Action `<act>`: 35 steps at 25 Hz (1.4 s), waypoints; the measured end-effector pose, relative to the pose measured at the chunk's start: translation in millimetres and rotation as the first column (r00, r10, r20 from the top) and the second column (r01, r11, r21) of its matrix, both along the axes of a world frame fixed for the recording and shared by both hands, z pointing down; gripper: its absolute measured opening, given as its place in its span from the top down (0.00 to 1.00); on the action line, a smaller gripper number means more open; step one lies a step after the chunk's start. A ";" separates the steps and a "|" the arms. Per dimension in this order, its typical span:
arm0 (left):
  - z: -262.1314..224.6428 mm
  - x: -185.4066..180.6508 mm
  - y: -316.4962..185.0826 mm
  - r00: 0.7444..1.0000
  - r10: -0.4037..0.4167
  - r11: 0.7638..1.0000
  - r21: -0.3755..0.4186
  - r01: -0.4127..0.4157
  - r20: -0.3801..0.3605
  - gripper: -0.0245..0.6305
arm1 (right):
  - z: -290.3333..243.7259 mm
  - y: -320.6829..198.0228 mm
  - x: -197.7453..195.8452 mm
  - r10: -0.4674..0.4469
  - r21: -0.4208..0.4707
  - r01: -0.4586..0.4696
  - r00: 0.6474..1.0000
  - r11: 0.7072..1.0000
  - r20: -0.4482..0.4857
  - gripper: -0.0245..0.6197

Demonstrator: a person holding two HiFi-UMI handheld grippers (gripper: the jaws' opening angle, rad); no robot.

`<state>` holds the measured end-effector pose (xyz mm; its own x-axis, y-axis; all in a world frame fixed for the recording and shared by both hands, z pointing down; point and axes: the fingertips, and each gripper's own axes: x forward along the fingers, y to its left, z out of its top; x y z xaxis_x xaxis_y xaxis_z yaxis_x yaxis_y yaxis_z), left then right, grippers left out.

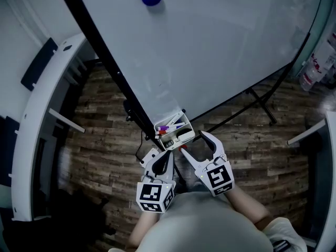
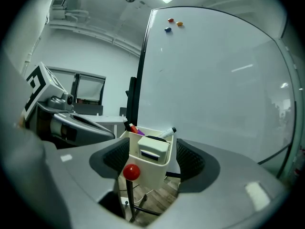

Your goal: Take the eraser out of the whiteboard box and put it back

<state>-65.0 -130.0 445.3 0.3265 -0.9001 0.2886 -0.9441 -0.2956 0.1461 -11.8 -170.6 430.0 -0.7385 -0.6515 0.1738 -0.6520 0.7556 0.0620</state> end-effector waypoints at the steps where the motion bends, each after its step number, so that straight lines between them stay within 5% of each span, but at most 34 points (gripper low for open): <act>1: 0.3 -1.3 0.0 1.000 -0.011 1.000 0.000 0.011 0.001 0.96 | 1.5 -2.0 -0.7 -0.008 0.000 0.008 1.000 1.000 -0.001 0.48; 15: 8.8 -13.3 -4.5 0.992 -0.128 0.992 -0.005 0.128 0.002 0.96 | 18.9 -19.6 -21.7 -0.131 0.000 0.131 0.991 0.991 -0.028 0.47; 35: 10.7 -17.0 -6.9 0.986 -0.166 0.986 -0.011 0.166 -0.002 0.96 | 16.3 -28.5 -18.9 -0.103 0.019 0.104 0.994 0.994 -0.026 0.55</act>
<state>-82.0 -136.8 455.9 0.1733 -0.9388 0.2977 -0.9795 -0.1328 0.1514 -30.7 -199.1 446.3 -0.7977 -0.5755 0.1803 -0.5686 0.8173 0.0933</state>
